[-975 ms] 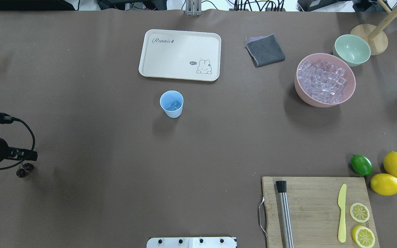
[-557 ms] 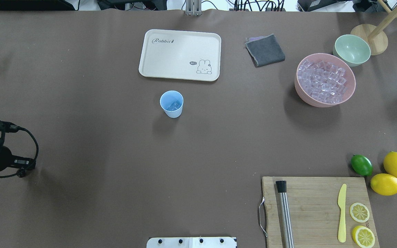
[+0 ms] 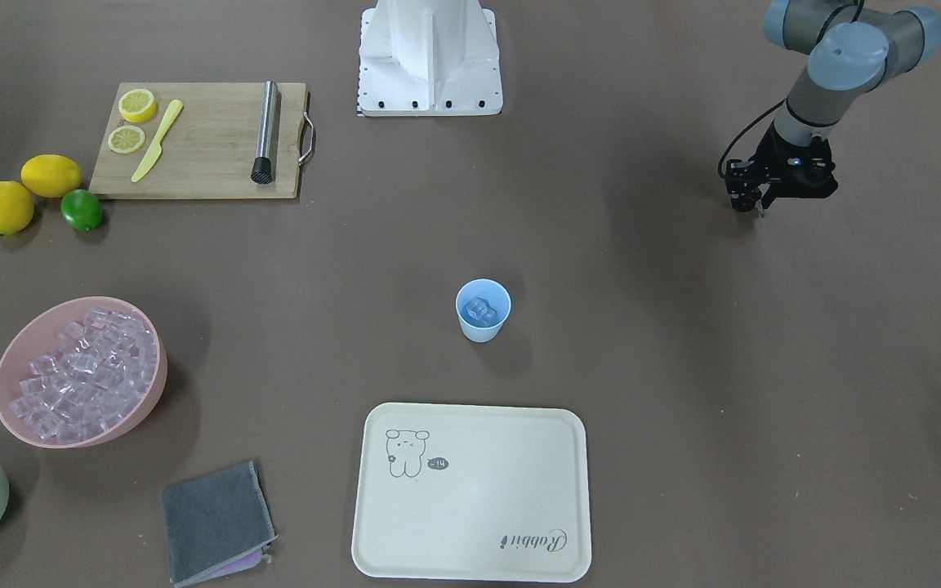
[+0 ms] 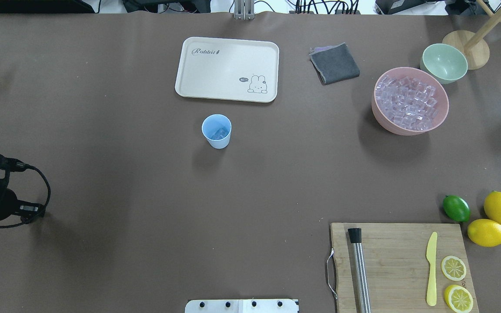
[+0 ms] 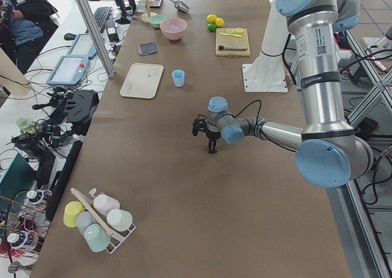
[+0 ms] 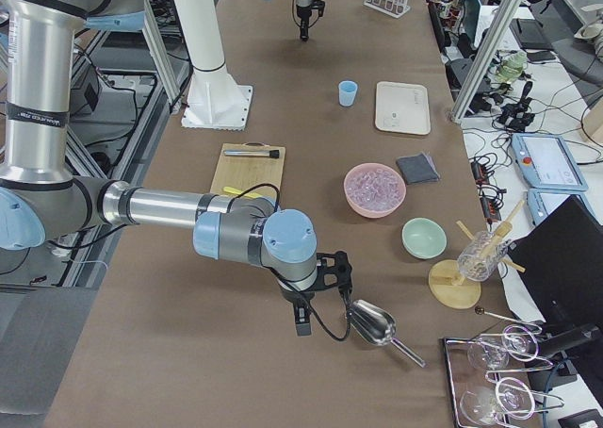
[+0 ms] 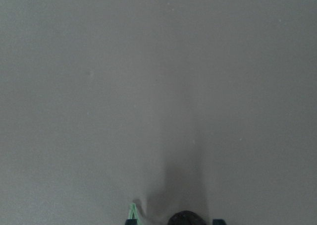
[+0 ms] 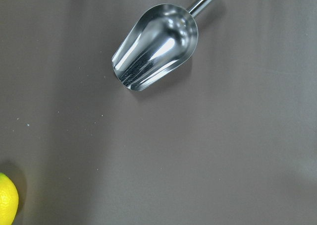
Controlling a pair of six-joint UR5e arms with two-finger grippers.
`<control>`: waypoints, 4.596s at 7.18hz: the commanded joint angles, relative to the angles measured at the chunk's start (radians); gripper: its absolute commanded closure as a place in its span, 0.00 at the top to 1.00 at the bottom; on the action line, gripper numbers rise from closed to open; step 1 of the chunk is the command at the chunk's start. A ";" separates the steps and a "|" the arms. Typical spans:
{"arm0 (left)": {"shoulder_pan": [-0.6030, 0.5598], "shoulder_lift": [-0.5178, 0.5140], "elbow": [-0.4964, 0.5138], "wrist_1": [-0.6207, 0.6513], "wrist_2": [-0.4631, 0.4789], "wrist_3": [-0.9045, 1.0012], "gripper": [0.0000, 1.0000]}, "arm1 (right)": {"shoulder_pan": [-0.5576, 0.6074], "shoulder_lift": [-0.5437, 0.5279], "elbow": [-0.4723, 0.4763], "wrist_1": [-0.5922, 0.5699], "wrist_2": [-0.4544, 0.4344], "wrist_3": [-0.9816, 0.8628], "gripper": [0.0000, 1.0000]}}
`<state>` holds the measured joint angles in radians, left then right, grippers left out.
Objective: Put ice and cherries in cup
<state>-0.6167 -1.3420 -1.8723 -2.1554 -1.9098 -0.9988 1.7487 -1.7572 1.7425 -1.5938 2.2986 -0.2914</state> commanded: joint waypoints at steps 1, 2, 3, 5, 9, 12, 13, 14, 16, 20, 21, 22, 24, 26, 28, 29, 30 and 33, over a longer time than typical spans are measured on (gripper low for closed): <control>0.005 0.004 0.002 0.002 0.017 -0.001 0.38 | 0.000 0.002 0.003 0.000 -0.001 0.000 1.00; 0.003 0.000 0.002 0.003 0.017 -0.003 0.35 | 0.000 0.002 0.005 0.000 -0.001 0.000 1.00; -0.001 -0.006 0.001 0.005 0.015 -0.009 0.35 | 0.002 0.007 0.005 0.000 -0.002 0.000 1.00; -0.029 -0.026 -0.010 0.025 -0.039 -0.001 0.34 | 0.000 0.008 0.015 0.000 -0.005 0.000 1.00; -0.219 -0.645 0.073 0.781 -0.126 0.025 0.34 | 0.000 0.018 0.029 0.000 -0.007 0.000 1.00; -0.284 -0.819 0.073 0.830 -0.161 -0.277 0.34 | 0.002 0.027 0.029 0.000 -0.010 0.001 1.00; -0.256 -0.876 0.084 0.830 -0.155 -0.413 0.34 | 0.002 0.024 0.031 0.000 -0.008 0.000 1.00; -0.221 -0.941 0.116 0.833 -0.153 -0.505 0.34 | 0.003 0.022 0.032 -0.002 -0.008 0.001 1.00; -0.149 -1.039 0.202 0.830 -0.070 -0.653 0.34 | 0.006 0.019 0.034 -0.002 -0.010 0.001 1.00; -0.028 -1.123 0.287 0.792 0.058 -0.883 0.35 | 0.012 0.018 0.032 -0.002 -0.010 0.000 1.00; -0.028 -1.146 0.321 0.786 0.060 -0.893 0.36 | 0.012 0.016 0.031 -0.002 -0.010 0.000 1.00; -0.028 -1.148 0.320 0.786 0.058 -0.883 0.37 | 0.012 0.016 0.026 -0.002 -0.010 0.000 1.00; -0.029 -1.146 0.324 0.786 0.058 -0.841 0.97 | 0.014 0.016 0.025 -0.002 -0.010 0.000 1.00; -0.034 -1.143 0.315 0.787 0.055 -0.816 0.98 | 0.015 0.018 0.026 -0.002 -0.011 0.000 1.00; -0.075 -0.922 0.062 0.793 -0.039 -0.606 0.98 | 0.015 0.025 0.026 -0.002 -0.019 0.000 1.00; -0.142 -0.807 -0.017 0.795 -0.088 -0.430 0.98 | 0.014 0.028 0.026 -0.002 -0.021 0.000 1.00; -0.226 -0.707 -0.051 0.790 -0.098 -0.281 0.98 | 0.014 0.025 0.025 -0.002 -0.021 0.000 1.00; -0.666 -0.360 -0.097 0.792 -0.345 0.431 0.98 | 0.023 0.016 0.032 -0.003 -0.018 0.000 1.00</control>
<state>-1.0908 -1.8481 -1.9655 -1.3648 -2.1621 -0.8990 1.7690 -1.7396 1.7729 -1.5957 2.2802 -0.2915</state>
